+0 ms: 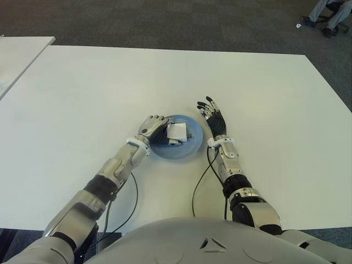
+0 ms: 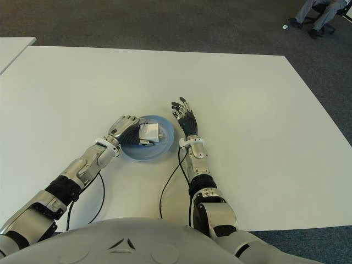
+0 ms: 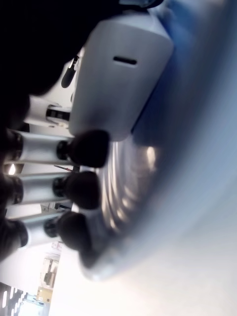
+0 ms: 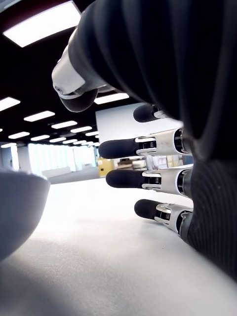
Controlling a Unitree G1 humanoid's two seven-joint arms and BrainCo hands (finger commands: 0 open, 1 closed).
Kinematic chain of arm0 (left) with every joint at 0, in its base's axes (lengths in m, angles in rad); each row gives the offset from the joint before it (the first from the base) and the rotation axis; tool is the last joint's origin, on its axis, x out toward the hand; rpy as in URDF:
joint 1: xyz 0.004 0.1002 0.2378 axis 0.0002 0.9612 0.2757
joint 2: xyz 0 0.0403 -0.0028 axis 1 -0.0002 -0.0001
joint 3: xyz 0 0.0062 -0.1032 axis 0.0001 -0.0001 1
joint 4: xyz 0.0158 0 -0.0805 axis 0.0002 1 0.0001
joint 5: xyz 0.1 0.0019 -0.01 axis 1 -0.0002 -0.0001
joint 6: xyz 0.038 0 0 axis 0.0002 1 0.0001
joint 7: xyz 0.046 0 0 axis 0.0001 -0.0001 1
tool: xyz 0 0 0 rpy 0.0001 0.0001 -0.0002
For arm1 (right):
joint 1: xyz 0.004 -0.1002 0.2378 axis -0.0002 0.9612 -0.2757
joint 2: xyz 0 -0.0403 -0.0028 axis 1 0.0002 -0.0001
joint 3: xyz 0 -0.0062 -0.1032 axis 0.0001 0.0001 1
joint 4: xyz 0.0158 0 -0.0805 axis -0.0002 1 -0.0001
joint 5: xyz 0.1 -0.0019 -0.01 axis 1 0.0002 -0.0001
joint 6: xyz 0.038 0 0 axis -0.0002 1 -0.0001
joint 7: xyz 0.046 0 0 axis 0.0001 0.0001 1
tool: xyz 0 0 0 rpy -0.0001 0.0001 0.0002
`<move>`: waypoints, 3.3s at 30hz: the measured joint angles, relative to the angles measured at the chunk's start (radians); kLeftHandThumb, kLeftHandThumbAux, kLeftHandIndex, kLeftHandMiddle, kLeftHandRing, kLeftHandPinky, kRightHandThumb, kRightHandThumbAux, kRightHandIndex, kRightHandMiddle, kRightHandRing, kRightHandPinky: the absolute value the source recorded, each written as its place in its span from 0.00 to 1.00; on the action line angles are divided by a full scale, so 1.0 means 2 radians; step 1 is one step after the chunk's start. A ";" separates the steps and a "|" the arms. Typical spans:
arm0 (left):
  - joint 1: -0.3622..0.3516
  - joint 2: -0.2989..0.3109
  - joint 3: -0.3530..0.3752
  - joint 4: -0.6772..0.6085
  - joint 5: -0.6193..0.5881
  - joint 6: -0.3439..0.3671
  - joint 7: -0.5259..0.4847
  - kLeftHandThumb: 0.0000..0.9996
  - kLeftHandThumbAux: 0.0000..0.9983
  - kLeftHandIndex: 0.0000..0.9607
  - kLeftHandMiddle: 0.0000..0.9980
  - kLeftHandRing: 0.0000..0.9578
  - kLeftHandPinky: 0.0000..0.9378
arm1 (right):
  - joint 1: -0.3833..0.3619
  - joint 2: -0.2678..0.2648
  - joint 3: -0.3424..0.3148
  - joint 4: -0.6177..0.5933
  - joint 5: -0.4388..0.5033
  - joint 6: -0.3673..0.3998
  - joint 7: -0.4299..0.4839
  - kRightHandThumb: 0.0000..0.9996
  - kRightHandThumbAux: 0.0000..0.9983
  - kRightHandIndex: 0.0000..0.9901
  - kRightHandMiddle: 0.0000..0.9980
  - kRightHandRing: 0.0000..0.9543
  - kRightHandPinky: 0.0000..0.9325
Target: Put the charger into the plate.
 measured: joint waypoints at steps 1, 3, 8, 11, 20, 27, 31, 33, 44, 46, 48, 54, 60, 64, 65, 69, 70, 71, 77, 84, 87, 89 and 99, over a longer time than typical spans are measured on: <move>-0.005 0.003 -0.001 -0.001 0.000 0.000 -0.015 0.37 0.35 0.05 0.09 0.10 0.12 | 0.000 0.000 0.000 0.000 0.000 0.000 0.000 0.00 0.66 0.06 0.28 0.22 0.05; -0.012 0.008 -0.005 -0.006 -0.001 0.001 -0.045 0.34 0.32 0.03 0.04 0.05 0.06 | 0.000 0.001 0.000 0.000 0.000 -0.001 0.000 0.00 0.66 0.06 0.28 0.23 0.05; -0.015 0.017 -0.008 -0.020 -0.003 0.012 -0.082 0.27 0.24 0.00 0.01 0.01 0.01 | 0.000 0.003 0.000 0.000 0.000 -0.001 0.000 0.00 0.65 0.06 0.29 0.23 0.04; -0.014 0.019 -0.009 -0.024 -0.003 0.016 -0.086 0.24 0.22 0.00 0.00 0.00 0.00 | 0.000 0.003 0.000 0.000 0.000 -0.001 0.000 0.00 0.65 0.06 0.29 0.23 0.05; -0.013 0.029 -0.016 -0.032 0.003 0.020 -0.091 0.18 0.20 0.00 0.00 0.00 0.00 | 0.000 0.003 0.001 0.000 -0.002 -0.001 0.001 0.00 0.66 0.06 0.29 0.23 0.03; -0.005 0.043 -0.016 -0.053 0.007 0.020 -0.094 0.16 0.22 0.00 0.00 0.00 0.00 | 0.000 0.003 0.001 -0.001 -0.002 -0.002 0.006 0.00 0.67 0.04 0.27 0.22 0.02; 0.003 0.049 -0.016 -0.071 0.011 0.020 -0.094 0.15 0.23 0.00 0.00 0.00 0.00 | 0.000 0.002 0.001 -0.001 -0.002 -0.001 0.009 0.00 0.67 0.04 0.26 0.22 0.02; 0.006 0.053 -0.016 -0.079 0.014 0.020 -0.094 0.14 0.24 0.00 0.00 0.00 0.00 | 0.001 0.002 0.001 -0.001 -0.002 -0.001 0.010 0.00 0.67 0.03 0.26 0.21 0.01; 0.015 0.061 -0.014 -0.121 0.017 0.026 -0.105 0.12 0.25 0.00 0.00 0.00 0.00 | 0.001 0.002 0.001 -0.001 -0.001 -0.001 0.015 0.00 0.68 0.02 0.23 0.18 0.00; 0.016 0.063 -0.013 -0.130 0.017 0.028 -0.110 0.12 0.26 0.00 0.00 0.00 0.00 | 0.001 0.002 0.001 -0.002 0.000 -0.001 0.016 0.00 0.69 0.02 0.23 0.18 0.00; 0.018 0.063 -0.012 -0.141 0.017 0.029 -0.113 0.12 0.27 0.00 0.00 0.00 0.00 | 0.001 0.002 0.001 -0.003 0.000 0.000 0.017 0.00 0.69 0.01 0.23 0.18 0.00; 0.028 0.066 -0.003 -0.180 0.018 0.038 -0.125 0.11 0.29 0.00 0.00 0.00 0.00 | 0.002 0.001 0.001 -0.006 0.000 0.004 0.018 0.00 0.69 0.01 0.22 0.17 0.00; 0.037 0.076 0.022 -0.243 0.011 0.050 -0.157 0.13 0.33 0.00 0.00 0.00 0.00 | 0.002 0.001 0.001 -0.007 0.000 0.006 0.018 0.00 0.69 0.02 0.23 0.18 0.00; 0.045 0.078 0.045 -0.291 -0.006 0.058 -0.177 0.15 0.34 0.00 0.00 0.00 0.00 | 0.002 0.000 0.001 -0.007 0.000 0.006 0.018 0.00 0.69 0.02 0.23 0.18 0.00; 0.046 0.078 0.050 -0.301 -0.011 0.059 -0.179 0.15 0.34 0.00 0.00 0.00 0.00 | 0.002 0.000 0.001 -0.007 0.000 0.007 0.018 0.00 0.69 0.02 0.23 0.18 0.00; 0.049 0.076 0.069 -0.324 -0.030 0.060 -0.181 0.16 0.35 0.00 0.00 0.00 0.00 | 0.002 0.000 0.001 -0.008 -0.001 0.009 0.016 0.00 0.69 0.02 0.23 0.17 0.00; 0.049 0.076 0.074 -0.329 -0.036 0.059 -0.181 0.16 0.35 0.01 0.00 0.00 0.00 | 0.002 0.001 0.002 -0.008 -0.002 0.009 0.014 0.00 0.68 0.03 0.23 0.17 0.00; 0.051 0.076 0.080 -0.336 -0.043 0.057 -0.181 0.15 0.34 0.00 0.00 0.00 0.00 | 0.002 0.001 0.002 -0.008 -0.002 0.009 0.012 0.00 0.68 0.03 0.23 0.17 0.00; 0.052 0.075 0.111 -0.360 -0.072 0.045 -0.179 0.17 0.34 0.02 0.00 0.00 0.00 | 0.002 0.003 0.003 -0.009 -0.004 0.009 0.004 0.00 0.68 0.06 0.25 0.18 0.01; 0.053 0.058 0.133 -0.350 -0.082 0.016 -0.135 0.22 0.38 0.05 0.04 0.00 0.00 | 0.002 0.002 0.006 -0.006 -0.005 0.003 0.002 0.00 0.67 0.06 0.24 0.18 0.01; 0.052 0.051 0.141 -0.343 -0.088 0.006 -0.123 0.22 0.39 0.07 0.05 0.01 0.00 | 0.002 0.002 0.008 -0.005 -0.006 0.002 0.002 0.00 0.68 0.05 0.24 0.18 0.02; 0.052 0.045 0.146 -0.338 -0.094 0.005 -0.116 0.22 0.40 0.08 0.07 0.02 0.00 | 0.002 0.001 0.009 -0.005 -0.006 0.002 0.002 0.00 0.67 0.05 0.23 0.18 0.03; 0.041 -0.016 0.167 -0.267 -0.163 -0.012 -0.076 0.21 0.46 0.14 0.14 0.10 0.11 | 0.001 0.000 0.010 -0.004 -0.007 0.002 -0.007 0.00 0.61 0.07 0.26 0.20 0.04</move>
